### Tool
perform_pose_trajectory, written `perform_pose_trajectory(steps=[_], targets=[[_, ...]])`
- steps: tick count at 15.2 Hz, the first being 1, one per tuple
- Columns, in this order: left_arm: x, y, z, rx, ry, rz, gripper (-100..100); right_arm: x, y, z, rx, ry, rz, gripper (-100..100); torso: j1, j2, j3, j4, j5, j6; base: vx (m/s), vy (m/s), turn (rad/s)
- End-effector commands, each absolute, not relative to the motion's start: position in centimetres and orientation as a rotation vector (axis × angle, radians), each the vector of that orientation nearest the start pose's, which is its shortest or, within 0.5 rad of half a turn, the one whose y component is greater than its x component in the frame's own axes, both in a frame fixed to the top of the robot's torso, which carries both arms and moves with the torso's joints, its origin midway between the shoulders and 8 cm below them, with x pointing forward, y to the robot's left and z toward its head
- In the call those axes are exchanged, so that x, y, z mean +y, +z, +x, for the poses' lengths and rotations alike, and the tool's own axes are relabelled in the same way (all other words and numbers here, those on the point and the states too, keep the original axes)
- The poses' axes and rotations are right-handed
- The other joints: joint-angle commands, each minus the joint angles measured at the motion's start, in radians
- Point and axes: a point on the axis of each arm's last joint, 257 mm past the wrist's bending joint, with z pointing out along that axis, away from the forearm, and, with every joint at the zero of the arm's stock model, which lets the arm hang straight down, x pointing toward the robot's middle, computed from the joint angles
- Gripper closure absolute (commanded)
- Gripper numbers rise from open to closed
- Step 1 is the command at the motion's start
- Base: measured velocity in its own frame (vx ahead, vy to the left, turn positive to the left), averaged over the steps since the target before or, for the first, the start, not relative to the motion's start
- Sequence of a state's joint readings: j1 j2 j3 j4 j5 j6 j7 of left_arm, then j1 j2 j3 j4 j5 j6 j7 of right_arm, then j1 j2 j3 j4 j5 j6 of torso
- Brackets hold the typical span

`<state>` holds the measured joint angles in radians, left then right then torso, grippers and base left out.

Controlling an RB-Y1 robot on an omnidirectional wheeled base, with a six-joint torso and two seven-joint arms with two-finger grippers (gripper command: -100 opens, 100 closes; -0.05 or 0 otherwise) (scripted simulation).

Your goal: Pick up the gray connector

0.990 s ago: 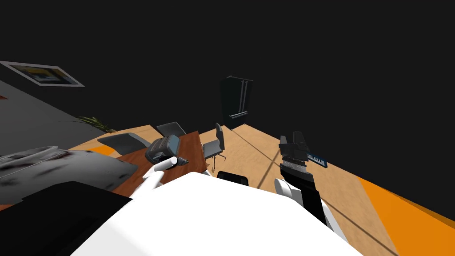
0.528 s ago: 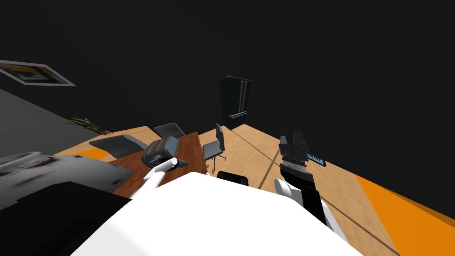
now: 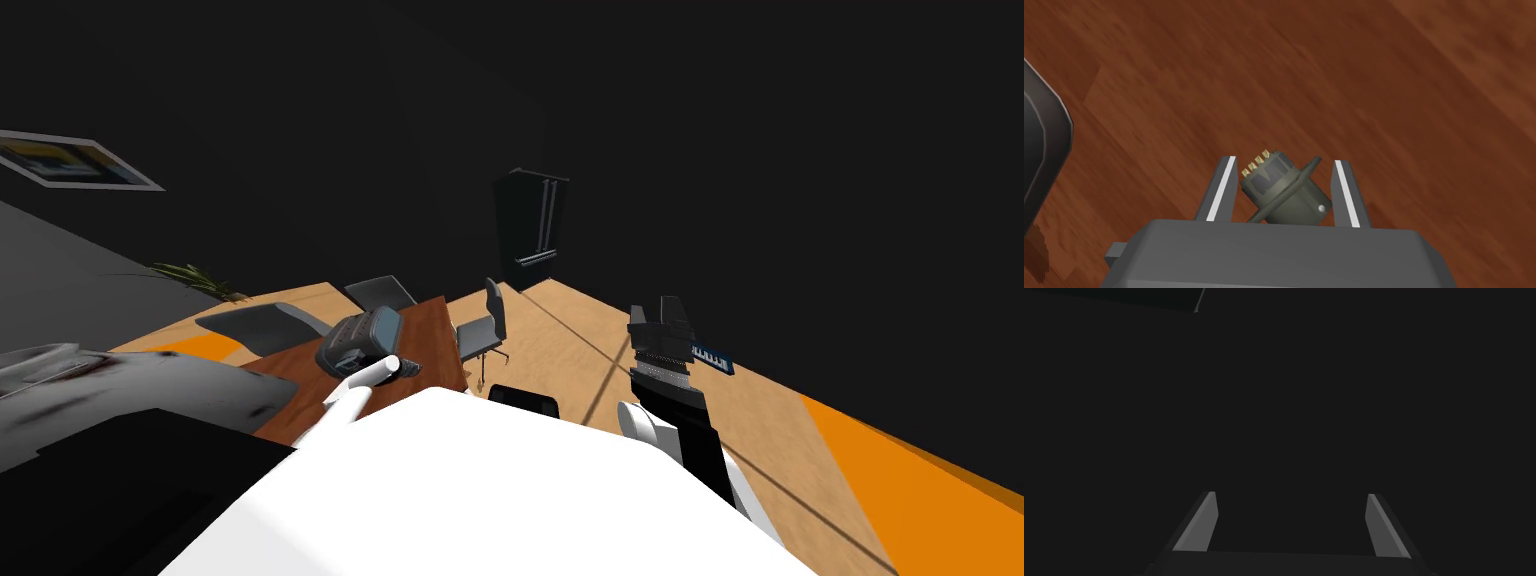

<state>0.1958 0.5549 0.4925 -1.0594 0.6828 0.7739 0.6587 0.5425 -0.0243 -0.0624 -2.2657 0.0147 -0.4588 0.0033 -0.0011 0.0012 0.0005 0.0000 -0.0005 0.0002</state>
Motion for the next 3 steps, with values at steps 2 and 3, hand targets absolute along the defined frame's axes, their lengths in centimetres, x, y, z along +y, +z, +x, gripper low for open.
perform_pose_trajectory(steps=[2,3], targets=[[63.06,-47.31,21.89,0.147,-0.486,-2.794,100,-30.41,-0.24,34.59,0.700,1.190,0.697,0,-0.003,0.001,0.001,0.000,0.000,0.000,-0.046,-0.075,-0.025],[63.01,-47.75,21.94,0.149,-0.491,-2.790,100,-30.41,-0.23,34.59,0.700,1.190,0.697,0,-0.004,0.002,0.001,0.000,0.000,0.000,-0.027,-0.044,0.001]])
